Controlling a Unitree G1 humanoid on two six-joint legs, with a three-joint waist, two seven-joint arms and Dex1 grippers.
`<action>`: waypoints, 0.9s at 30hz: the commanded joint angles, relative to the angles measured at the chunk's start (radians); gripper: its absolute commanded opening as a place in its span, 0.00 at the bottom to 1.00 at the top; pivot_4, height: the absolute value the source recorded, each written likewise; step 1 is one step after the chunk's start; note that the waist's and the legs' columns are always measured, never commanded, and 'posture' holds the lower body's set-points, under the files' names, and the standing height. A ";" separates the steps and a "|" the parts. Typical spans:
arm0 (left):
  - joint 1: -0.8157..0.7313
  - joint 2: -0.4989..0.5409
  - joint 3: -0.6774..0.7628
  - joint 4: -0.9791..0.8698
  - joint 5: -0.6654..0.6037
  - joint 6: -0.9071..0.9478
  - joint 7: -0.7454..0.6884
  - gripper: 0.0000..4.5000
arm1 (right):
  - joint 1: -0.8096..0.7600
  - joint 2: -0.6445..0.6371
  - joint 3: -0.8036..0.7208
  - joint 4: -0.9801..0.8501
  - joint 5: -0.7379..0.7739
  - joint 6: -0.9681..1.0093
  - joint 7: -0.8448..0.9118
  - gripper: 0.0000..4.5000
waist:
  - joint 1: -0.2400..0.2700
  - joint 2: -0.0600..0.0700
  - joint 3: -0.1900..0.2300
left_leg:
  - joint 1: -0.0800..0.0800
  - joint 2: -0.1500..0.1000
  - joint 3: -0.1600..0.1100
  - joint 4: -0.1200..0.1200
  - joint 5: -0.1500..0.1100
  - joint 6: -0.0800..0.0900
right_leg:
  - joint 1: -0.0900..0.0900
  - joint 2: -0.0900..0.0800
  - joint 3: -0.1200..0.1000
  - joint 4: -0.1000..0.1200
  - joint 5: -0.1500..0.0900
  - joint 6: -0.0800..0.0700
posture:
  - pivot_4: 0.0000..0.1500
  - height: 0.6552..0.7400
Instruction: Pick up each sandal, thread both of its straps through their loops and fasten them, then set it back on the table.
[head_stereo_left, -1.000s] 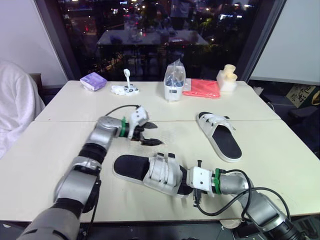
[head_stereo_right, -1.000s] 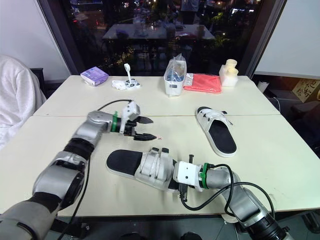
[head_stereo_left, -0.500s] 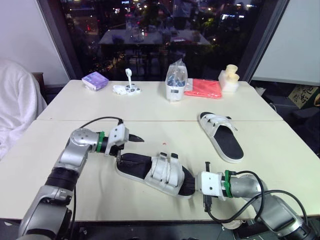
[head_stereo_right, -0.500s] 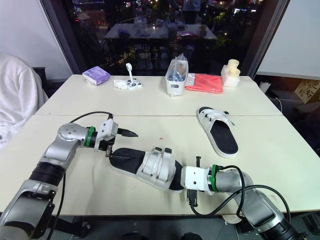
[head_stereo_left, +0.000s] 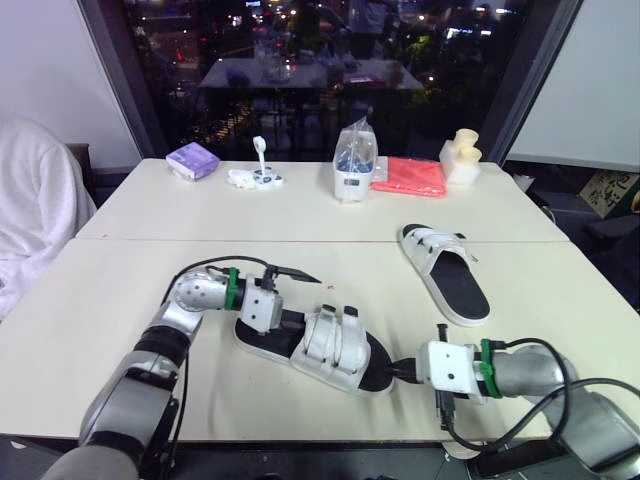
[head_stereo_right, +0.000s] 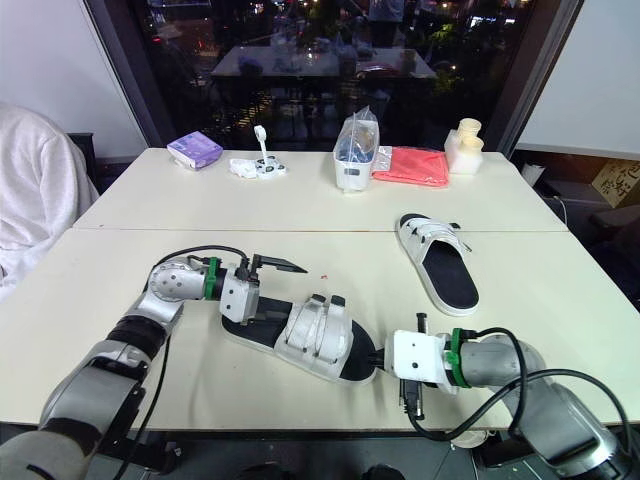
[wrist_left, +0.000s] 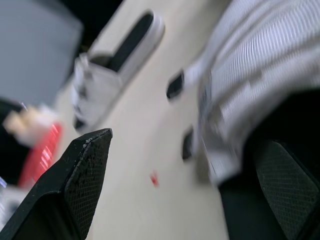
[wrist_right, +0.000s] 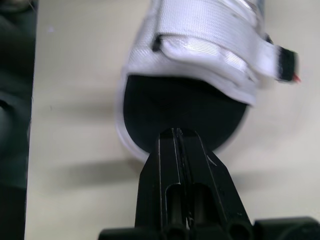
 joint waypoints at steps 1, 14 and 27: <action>-0.046 -0.006 -0.050 0.070 0.010 -0.188 0.035 0.99 | 0.029 -0.018 -0.072 -0.053 0.031 0.007 -0.006 0.00 | 0.001 0.000 0.000 | 0.000 0.000 0.000 0.000 0.000 0.000 | 0.000 0.000 0.000 0.000 0.000 0.000 | 1.00 1.00; -0.120 -0.050 -0.204 0.123 0.259 -0.402 0.321 0.88 | 0.089 -0.018 -0.116 -0.082 0.015 0.031 -0.050 0.00 | 0.003 0.000 0.000 | -0.001 0.000 0.000 0.004 -0.002 0.003 | 0.001 0.000 0.000 -0.001 0.001 0.002 | 1.00 1.00; -0.193 -0.045 -0.135 0.168 0.623 -0.234 0.793 0.02 | 0.089 -0.010 -0.100 -0.084 0.007 0.045 -0.081 0.00 | 0.004 -0.001 0.001 | -0.002 0.000 0.000 0.004 -0.002 0.003 | 0.001 0.000 0.000 -0.001 0.001 0.002 | 1.00 1.00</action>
